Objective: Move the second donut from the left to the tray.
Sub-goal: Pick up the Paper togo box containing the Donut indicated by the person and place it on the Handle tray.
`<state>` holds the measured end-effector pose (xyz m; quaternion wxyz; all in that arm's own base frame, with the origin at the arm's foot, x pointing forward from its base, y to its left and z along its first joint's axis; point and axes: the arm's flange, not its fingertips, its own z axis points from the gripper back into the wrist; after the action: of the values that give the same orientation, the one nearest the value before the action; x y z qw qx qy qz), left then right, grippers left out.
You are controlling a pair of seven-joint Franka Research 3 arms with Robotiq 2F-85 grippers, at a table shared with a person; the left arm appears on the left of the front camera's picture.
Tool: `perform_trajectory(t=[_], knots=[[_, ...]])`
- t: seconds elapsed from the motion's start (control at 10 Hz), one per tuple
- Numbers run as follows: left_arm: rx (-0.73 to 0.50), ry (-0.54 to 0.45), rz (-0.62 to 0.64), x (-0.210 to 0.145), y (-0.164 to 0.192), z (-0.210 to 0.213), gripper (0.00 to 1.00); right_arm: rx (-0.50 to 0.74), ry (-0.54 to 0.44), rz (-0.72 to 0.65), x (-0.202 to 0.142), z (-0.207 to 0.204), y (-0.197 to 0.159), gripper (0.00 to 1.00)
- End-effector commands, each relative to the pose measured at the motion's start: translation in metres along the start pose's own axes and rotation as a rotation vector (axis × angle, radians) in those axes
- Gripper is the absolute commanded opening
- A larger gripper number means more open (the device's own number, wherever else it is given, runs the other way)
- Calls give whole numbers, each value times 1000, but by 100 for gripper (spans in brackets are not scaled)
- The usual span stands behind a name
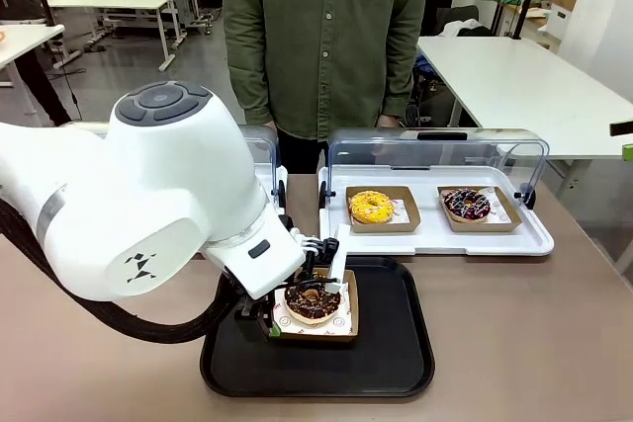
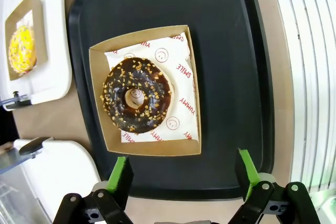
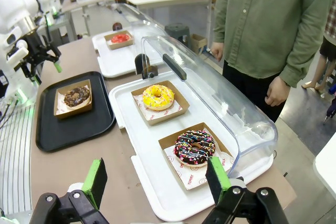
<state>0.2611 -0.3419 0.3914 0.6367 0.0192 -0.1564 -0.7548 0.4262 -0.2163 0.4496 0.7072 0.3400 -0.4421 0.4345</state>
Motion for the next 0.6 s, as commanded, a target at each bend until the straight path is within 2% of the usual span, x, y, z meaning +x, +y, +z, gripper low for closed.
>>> perform_trajectory(t=[0.0, 0.5], knots=[[5, 1, -1, 0, 0, 1, 100, 1, -15, 15, 3, 0, -1, 100], [5, 1, -1, 0, 0, 1, 100, 1, -15, 15, 3, 0, -1, 100]])
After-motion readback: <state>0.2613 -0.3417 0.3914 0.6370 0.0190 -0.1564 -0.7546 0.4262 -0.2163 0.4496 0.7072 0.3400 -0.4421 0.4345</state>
